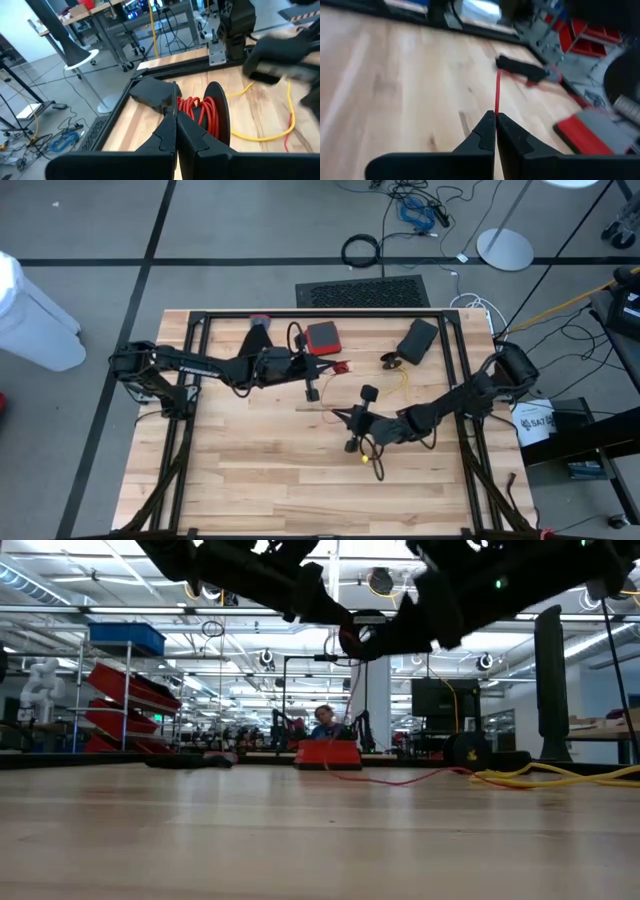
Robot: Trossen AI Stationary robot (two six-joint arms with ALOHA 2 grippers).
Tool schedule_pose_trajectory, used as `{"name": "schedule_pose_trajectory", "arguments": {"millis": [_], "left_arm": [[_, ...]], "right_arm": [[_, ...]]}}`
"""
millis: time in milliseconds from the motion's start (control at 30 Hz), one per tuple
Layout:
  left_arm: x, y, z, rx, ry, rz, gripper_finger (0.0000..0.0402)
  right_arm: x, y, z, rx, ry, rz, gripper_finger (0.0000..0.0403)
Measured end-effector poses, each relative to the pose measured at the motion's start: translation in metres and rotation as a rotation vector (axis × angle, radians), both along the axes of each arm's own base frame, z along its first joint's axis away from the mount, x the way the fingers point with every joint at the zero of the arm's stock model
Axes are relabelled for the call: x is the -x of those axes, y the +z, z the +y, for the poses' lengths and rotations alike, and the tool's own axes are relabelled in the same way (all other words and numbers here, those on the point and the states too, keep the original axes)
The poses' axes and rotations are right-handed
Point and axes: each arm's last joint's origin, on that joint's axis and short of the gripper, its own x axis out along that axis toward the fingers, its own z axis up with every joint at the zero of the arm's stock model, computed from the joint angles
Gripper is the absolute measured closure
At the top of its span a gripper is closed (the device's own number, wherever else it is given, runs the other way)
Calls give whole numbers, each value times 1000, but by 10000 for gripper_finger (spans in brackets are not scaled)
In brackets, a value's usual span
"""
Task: Coil cords
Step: Uncoil the red wire from the spool
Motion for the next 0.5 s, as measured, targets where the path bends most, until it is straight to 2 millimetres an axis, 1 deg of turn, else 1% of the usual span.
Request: {"name": "schedule_pose_trajectory", "arguments": {"millis": [133, 200, 333, 433, 500], "left_arm": [[0, 0, 0, 2, -6, 5, 402], [0, -1, 0, 3, -6, 15, 402], [1, -4, 0, 5, -6, 41, 402], [1, -5, -1, 6, -6, 48, 402], [1, -6, 0, 6, -5, 59, 402]], "right_arm": [[7, -11, -9, 17, -125, 93, 403], [13, -12, -13, 32, -204, 121, 403], [29, -6, -14, 52, -331, 117, 403], [41, 4, -9, 79, -384, 67, 403], [46, 11, -2, 90, -389, 25, 403]]}}
